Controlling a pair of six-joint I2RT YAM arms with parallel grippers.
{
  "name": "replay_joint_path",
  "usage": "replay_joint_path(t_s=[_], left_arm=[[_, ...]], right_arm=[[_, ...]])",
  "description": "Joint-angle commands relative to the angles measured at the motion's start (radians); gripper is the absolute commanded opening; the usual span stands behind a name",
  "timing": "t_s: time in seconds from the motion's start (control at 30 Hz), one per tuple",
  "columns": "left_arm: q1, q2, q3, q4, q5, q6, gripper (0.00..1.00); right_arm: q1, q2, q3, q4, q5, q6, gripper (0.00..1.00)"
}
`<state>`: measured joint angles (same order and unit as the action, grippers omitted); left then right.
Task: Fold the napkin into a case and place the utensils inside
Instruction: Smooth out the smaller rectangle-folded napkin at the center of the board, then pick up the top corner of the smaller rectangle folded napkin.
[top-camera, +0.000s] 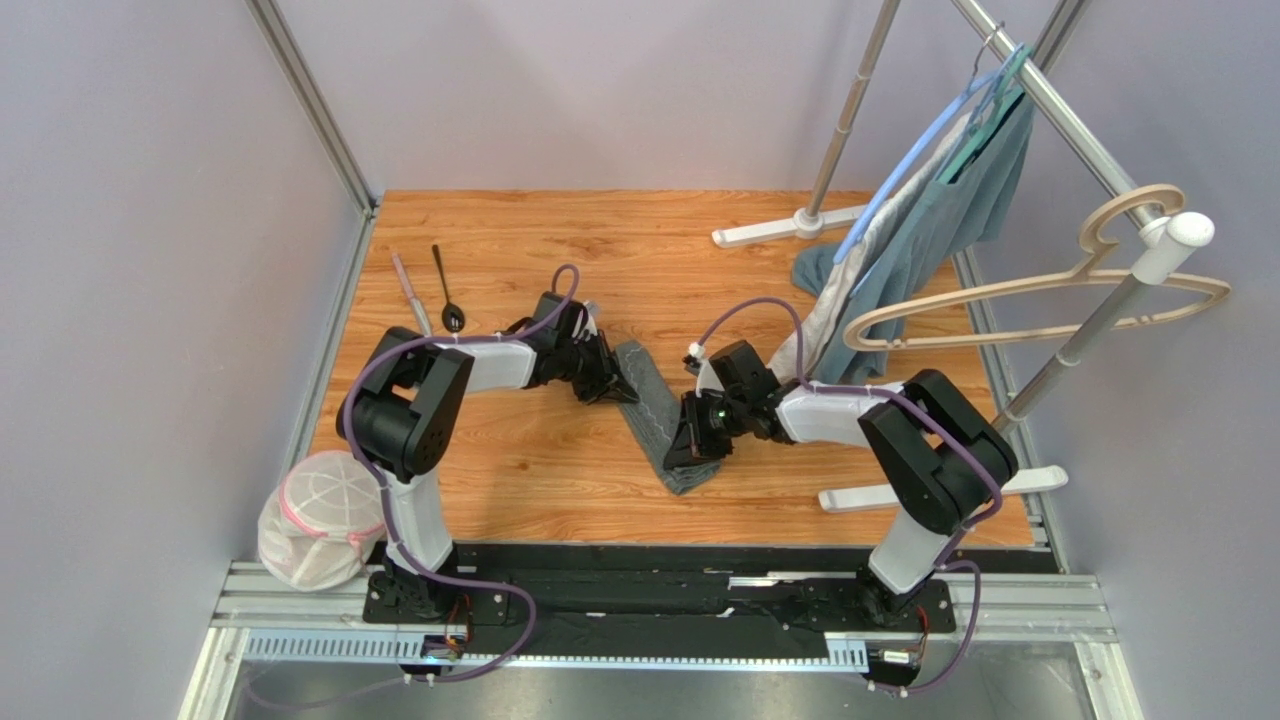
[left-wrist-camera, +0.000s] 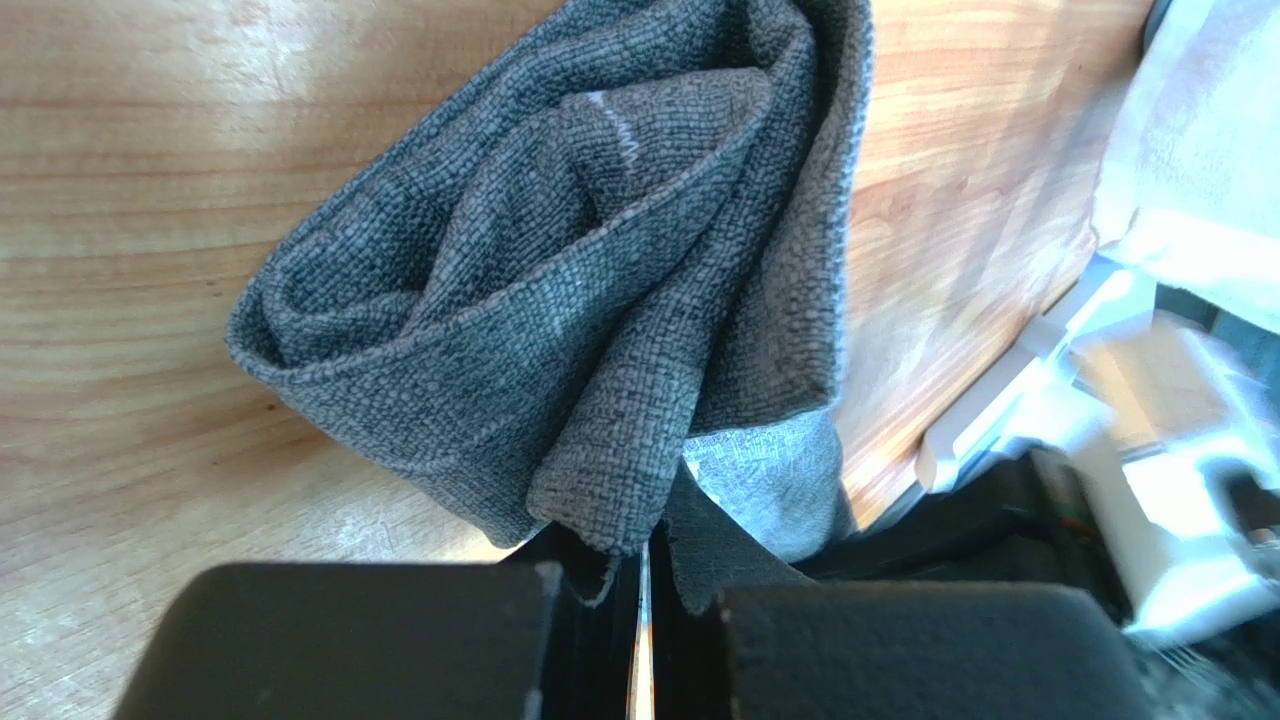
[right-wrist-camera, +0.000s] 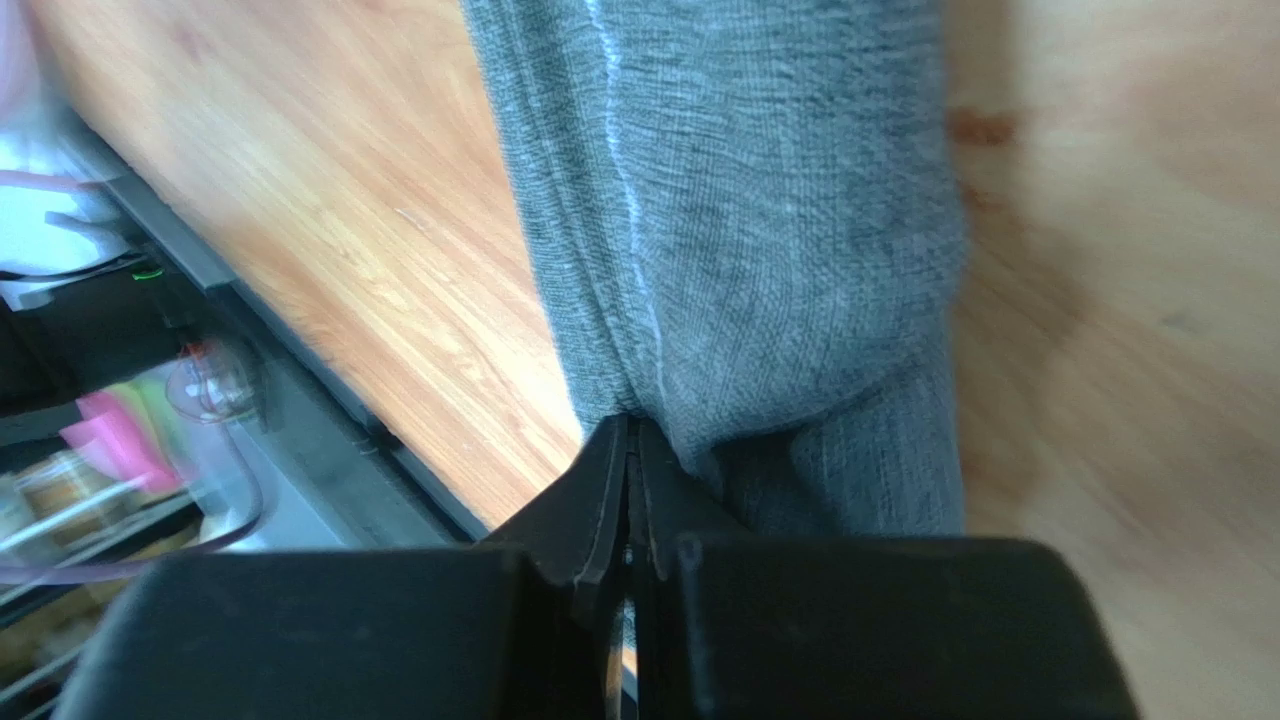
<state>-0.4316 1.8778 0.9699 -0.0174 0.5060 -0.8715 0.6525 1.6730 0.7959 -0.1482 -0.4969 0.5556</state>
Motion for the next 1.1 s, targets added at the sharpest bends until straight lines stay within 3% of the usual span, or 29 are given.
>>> replay_joint_path(t_s=[0.0, 0.1, 0.23, 0.43, 0.53, 0.7, 0.83, 0.97, 1.07], left_arm=[[0.014, 0.050, 0.006, -0.090, -0.107, 0.072, 0.03], [0.016, 0.047, 0.023, -0.114, -0.115, 0.095, 0.03], [0.016, -0.037, 0.029, -0.138, -0.080, 0.138, 0.05], [0.016, -0.242, 0.093, -0.266, -0.047, 0.222, 0.31], [0.019, -0.285, 0.180, -0.384, -0.084, 0.269, 0.34], [0.025, -0.293, 0.276, -0.519, -0.221, 0.310, 0.49], [0.033, -0.202, 0.325, -0.558, -0.259, 0.324, 0.52], [0.033, -0.151, 0.357, -0.576, -0.251, 0.318, 0.53], [0.033, -0.163, 0.325, -0.559, -0.268, 0.299, 0.50]], right_arm=[[-0.002, 0.062, -0.179, 0.232, -0.135, 0.044, 0.03], [-0.005, 0.064, -0.170, 0.208, -0.117, 0.023, 0.03], [-0.008, -0.013, -0.041, 0.018, -0.080, -0.023, 0.04], [-0.010, -0.026, 0.172, -0.152, -0.026, -0.109, 0.04], [-0.022, 0.039, 0.264, -0.177, -0.019, -0.137, 0.05], [-0.057, 0.143, 0.385, -0.194, 0.000, -0.163, 0.05], [-0.070, 0.220, 0.483, -0.215, 0.020, -0.181, 0.06], [-0.070, 0.254, 0.545, -0.217, 0.011, -0.172, 0.14], [-0.070, 0.266, 0.580, -0.206, 0.034, -0.154, 0.27]])
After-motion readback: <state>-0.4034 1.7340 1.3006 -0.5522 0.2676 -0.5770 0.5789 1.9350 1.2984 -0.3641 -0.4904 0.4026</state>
